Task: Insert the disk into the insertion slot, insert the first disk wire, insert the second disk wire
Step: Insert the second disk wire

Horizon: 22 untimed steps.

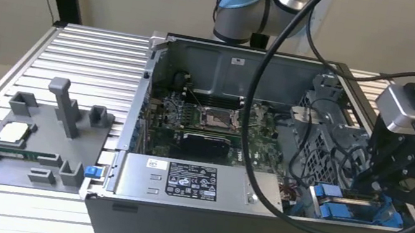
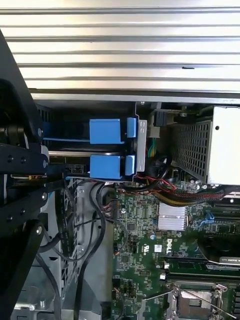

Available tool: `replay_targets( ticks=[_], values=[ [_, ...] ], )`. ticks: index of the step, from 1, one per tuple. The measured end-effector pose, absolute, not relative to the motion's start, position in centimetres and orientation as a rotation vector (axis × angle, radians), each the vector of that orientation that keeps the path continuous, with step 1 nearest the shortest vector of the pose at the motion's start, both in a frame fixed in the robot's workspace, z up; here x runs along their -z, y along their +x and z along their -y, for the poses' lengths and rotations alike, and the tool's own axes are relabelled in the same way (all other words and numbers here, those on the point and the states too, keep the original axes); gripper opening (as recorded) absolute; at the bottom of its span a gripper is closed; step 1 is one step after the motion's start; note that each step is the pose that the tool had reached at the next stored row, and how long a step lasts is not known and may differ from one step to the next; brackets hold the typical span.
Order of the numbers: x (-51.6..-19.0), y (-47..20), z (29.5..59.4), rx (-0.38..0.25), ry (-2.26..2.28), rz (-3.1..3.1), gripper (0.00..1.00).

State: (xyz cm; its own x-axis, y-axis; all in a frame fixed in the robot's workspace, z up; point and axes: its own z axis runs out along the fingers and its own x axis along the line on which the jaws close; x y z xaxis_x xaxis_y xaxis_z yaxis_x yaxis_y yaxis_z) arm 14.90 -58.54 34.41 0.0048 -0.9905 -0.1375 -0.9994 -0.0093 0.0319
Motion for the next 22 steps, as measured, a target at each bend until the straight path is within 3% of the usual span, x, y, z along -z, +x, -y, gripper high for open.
replay_targets(
  ticks=[22],
  values=[
    [-34.66,14.77,58.56,-0.177,-2.169,-2.153,0.00]
  ],
)
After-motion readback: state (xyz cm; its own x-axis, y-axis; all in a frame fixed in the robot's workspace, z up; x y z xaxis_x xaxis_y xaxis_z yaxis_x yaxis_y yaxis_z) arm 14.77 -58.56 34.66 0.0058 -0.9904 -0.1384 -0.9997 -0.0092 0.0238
